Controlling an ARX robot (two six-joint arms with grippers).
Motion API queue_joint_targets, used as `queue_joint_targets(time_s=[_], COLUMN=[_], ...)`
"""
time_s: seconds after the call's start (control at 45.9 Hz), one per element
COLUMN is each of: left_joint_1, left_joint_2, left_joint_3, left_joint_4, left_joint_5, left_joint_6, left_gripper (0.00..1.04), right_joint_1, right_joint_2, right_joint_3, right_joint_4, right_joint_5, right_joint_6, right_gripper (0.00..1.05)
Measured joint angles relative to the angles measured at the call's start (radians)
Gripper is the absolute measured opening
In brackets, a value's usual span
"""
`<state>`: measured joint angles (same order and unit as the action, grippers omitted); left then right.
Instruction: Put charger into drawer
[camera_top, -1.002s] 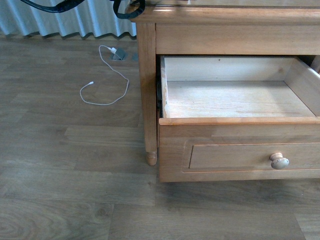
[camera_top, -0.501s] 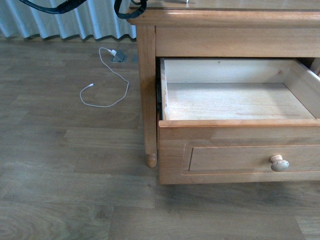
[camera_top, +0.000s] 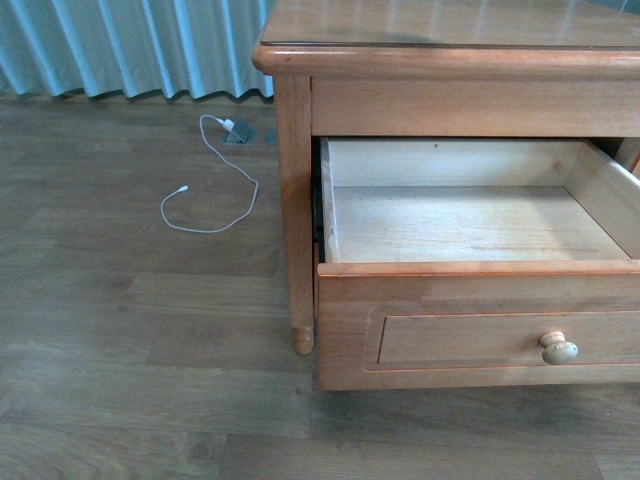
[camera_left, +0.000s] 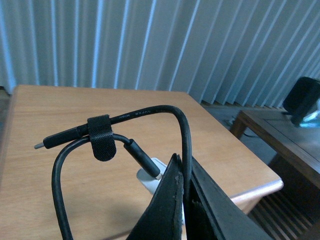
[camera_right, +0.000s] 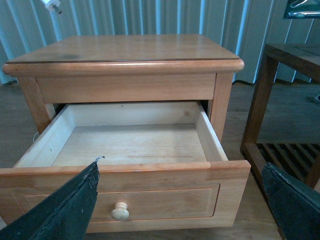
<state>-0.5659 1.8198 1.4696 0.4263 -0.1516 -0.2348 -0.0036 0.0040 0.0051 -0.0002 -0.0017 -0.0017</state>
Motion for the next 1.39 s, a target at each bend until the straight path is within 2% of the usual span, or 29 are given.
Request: queue_joint_targets(time_s=[0.327,0.479,0.806,1.155,1.394], left_joint_1=[-0.110,-0.142,-0.157,-0.143,-0.142], left_joint_2=[0.020,0.104,0.383,0.493,0.465], left_joint_3=[-0.050,-0.050,0.014,0.115,0.074], left_joint_4=[-0.037,-0.054,-0.099,-0.126,-0.139], left_joint_5=[0.101,0.109,0.118,0.097,0.049], left_joint_6=[0.045,0.082,0.110,0.098,0.114], left_gripper=[0.04,0.04,0.04,0.04,0.40], right_joint_1=[0.000,0.000,0.000,0.000,0.000], right_joint_2=[0.000,0.000,0.000,0.000,0.000], right_joint_3=[0.000,0.000,0.000,0.000,0.000], right_joint_4=[0.000,0.000,0.000,0.000,0.000], right_joint_5=[0.000,0.000,0.000,0.000,0.000], right_joint_6=[0.000,0.000,0.000,0.000,0.000], right_gripper=[0.96,0.96,0.96,0.96,0.96])
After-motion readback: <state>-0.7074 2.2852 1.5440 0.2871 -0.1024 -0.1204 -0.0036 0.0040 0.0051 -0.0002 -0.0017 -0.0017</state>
